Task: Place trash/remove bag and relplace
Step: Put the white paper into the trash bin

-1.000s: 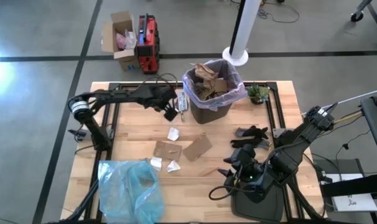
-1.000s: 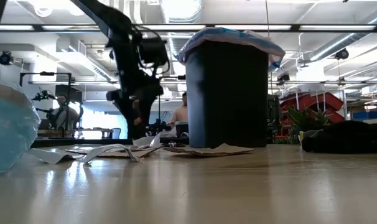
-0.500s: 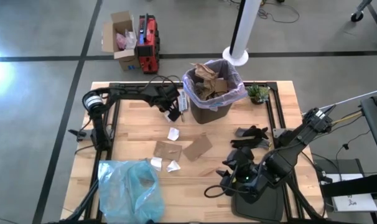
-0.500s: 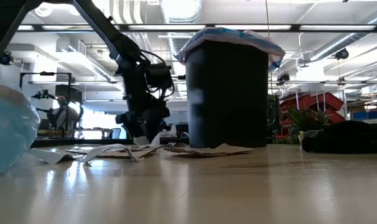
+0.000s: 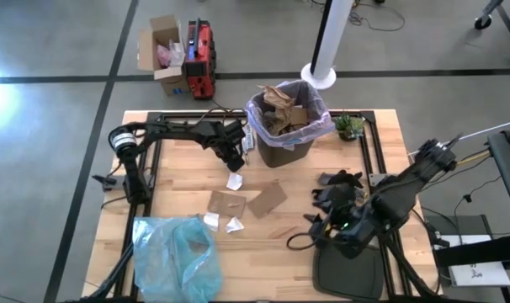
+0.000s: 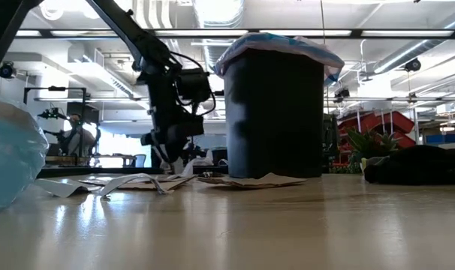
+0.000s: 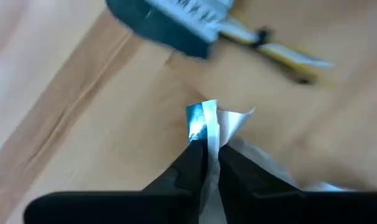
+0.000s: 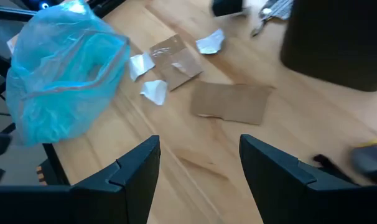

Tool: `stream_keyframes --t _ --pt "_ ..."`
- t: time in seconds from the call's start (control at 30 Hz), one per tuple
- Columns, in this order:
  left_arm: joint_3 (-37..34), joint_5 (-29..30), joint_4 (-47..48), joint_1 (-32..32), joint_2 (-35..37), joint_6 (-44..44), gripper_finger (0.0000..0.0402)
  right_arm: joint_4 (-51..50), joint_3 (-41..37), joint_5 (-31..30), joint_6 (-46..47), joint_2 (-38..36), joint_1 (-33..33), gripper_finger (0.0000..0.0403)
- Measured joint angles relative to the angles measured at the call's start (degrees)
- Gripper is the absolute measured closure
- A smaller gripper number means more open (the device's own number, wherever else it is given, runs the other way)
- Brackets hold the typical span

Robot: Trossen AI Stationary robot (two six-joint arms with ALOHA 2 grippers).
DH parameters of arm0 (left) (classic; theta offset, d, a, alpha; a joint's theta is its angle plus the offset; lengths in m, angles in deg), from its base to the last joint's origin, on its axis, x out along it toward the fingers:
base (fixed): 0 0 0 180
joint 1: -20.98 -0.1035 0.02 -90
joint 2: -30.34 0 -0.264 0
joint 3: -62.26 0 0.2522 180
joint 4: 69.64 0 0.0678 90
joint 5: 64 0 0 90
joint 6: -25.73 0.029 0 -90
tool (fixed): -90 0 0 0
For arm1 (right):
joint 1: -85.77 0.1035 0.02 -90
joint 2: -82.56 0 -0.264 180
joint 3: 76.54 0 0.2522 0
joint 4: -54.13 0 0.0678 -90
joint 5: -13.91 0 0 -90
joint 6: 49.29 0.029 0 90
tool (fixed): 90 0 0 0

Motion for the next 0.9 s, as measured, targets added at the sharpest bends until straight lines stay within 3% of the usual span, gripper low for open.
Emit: stream_keyframes --t 0.23,0.53,0.8,0.9 --pt "0.1 -0.2 0.0 2.9 13.0 -1.4 0.0396 -8.8 0.0 -0.5 0.5 -7.1 0.0 0.0197" --pt "0.1 0.0 -19.9 7.1 30.0 -4.6 0.0400 -9.5 0.0 -8.7 -3.7 -9.0 0.0 0.0197" --pt "0.2 0.0 -47.5 8.6 31.4 -9.4 0.0400 -9.6 0.0 -10.5 -5.3 -6.5 -0.6 0.0197" --pt "1.8 0.4 -51.7 8.5 28.9 -11.0 0.0400 -9.5 0.0 -10.3 -5.2 -6.0 -0.6 0.0197"
